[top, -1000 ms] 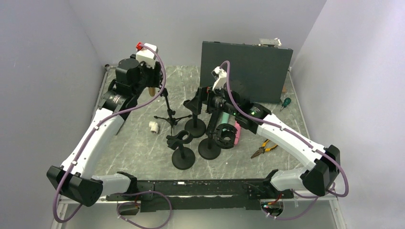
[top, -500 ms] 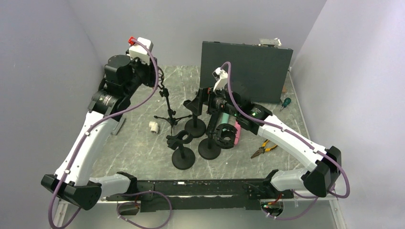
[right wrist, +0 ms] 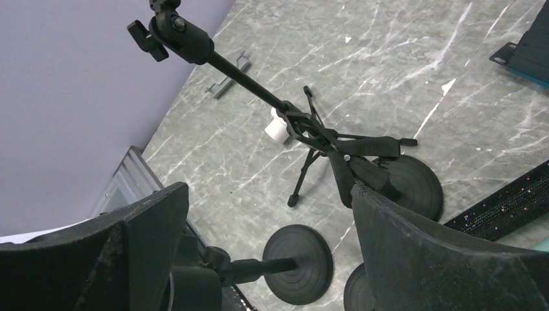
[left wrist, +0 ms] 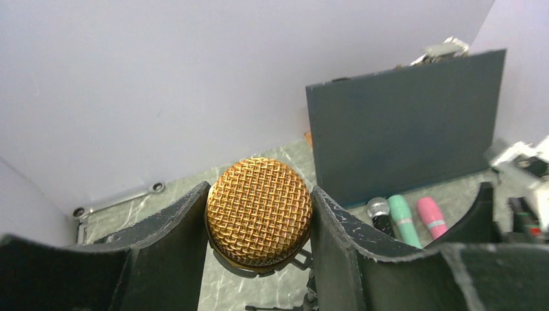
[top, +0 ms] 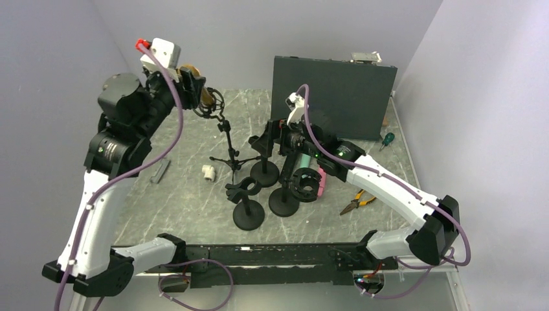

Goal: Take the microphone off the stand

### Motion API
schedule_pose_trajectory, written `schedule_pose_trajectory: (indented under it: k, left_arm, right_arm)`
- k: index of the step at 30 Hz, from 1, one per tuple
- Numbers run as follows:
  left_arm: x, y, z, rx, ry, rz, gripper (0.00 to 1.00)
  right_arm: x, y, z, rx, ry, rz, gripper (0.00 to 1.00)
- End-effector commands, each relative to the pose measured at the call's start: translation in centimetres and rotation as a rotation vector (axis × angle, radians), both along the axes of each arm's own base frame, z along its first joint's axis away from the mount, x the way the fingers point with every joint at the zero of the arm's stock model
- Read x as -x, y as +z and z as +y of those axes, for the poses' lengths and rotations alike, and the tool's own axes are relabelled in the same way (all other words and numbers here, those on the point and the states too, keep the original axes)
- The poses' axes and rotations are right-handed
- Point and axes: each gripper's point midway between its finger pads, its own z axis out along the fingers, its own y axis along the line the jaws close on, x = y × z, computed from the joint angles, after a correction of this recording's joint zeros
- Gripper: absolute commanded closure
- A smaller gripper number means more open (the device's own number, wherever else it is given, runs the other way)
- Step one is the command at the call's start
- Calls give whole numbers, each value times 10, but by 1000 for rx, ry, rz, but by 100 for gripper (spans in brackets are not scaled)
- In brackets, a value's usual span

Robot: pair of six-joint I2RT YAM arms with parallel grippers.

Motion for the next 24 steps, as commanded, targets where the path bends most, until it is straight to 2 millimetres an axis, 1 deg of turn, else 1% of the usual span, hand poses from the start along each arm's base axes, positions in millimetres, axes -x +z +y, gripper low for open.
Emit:
schedule_pose_trajectory:
  k: [1,3,7,9,11,13,16,17,20,24]
  left_arm:
    - [38,56,3,116,-50,-129,99]
    - [52,69,7,140,-60,-172,100]
    - [91,99,19,199,-86,-291,100]
    - [109,108,23,232,-107,-332,100]
    - [124,110,23,270,-139,-343,100]
    - [135,104,20,313,-176,-328,100]
    - [141,79,5,366,-265,-262,100]
    - [144,73,0,378,-296,-245,100]
    - [145,54,-10,407,-344,-173,100]
    - [152,39,-24,476,-430,-104,100]
  right_arm:
    - [-4,16,3,-25,5,-42,2]
    - [-5,14,3,-19,1,-41,2]
    - [-5,13,2,-7,2,-42,2]
    - [-6,13,2,5,2,-49,2]
    - [-6,15,0,22,4,-61,1]
    - [-4,23,-1,33,27,-92,1]
    - [9,45,7,23,141,-160,1]
    - [15,54,9,14,186,-188,0]
    - [41,80,20,-25,351,-265,0]
    - [66,107,28,-82,485,-323,0]
